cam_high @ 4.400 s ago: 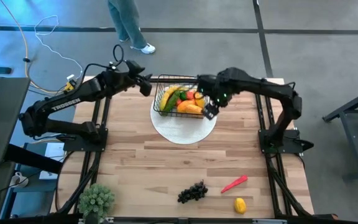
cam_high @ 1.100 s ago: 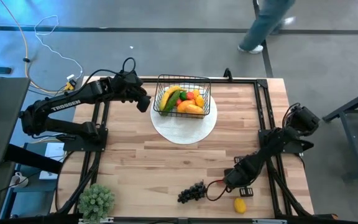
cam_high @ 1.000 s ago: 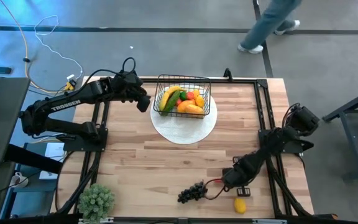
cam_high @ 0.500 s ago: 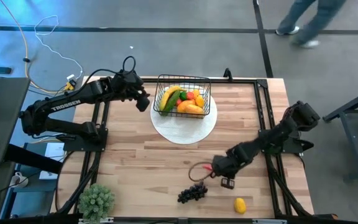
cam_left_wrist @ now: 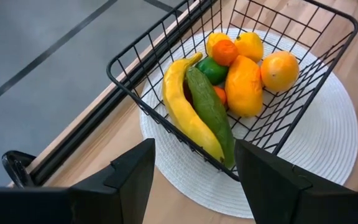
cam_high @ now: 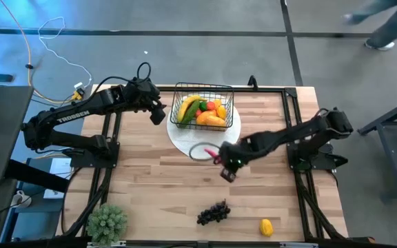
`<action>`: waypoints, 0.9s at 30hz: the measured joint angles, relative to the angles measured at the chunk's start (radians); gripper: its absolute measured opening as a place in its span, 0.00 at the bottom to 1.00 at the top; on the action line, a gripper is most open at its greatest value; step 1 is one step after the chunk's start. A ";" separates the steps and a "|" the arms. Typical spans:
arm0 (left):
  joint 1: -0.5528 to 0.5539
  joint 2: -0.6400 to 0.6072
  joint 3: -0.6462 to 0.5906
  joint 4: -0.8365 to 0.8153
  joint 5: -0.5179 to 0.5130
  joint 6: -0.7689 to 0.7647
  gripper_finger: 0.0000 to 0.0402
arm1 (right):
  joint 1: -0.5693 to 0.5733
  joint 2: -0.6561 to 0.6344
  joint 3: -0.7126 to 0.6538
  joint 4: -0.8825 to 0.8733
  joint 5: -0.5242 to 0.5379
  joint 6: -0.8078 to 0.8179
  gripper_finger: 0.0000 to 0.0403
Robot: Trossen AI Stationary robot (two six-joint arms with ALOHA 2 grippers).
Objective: Build produce basket
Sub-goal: Put the carrot into the wire basket
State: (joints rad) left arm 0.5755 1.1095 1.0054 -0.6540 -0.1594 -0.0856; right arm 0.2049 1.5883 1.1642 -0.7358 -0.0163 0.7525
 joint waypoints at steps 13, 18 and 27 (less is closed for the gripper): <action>0.000 0.000 0.000 -0.008 0.005 0.011 0.52 | -0.237 -0.001 0.231 0.011 0.131 -0.289 0.11; 0.000 0.000 0.000 -0.008 0.005 0.010 0.52 | -0.337 -0.001 0.292 0.072 0.139 -0.509 0.11; 0.000 0.000 0.000 -0.007 0.000 -0.068 0.52 | -0.484 0.003 0.316 0.179 0.136 -1.055 0.11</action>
State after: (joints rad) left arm 0.5755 1.1091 1.0054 -0.6611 -0.1593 -0.1539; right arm -0.2794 1.5911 1.4803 -0.5572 0.1200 -0.3023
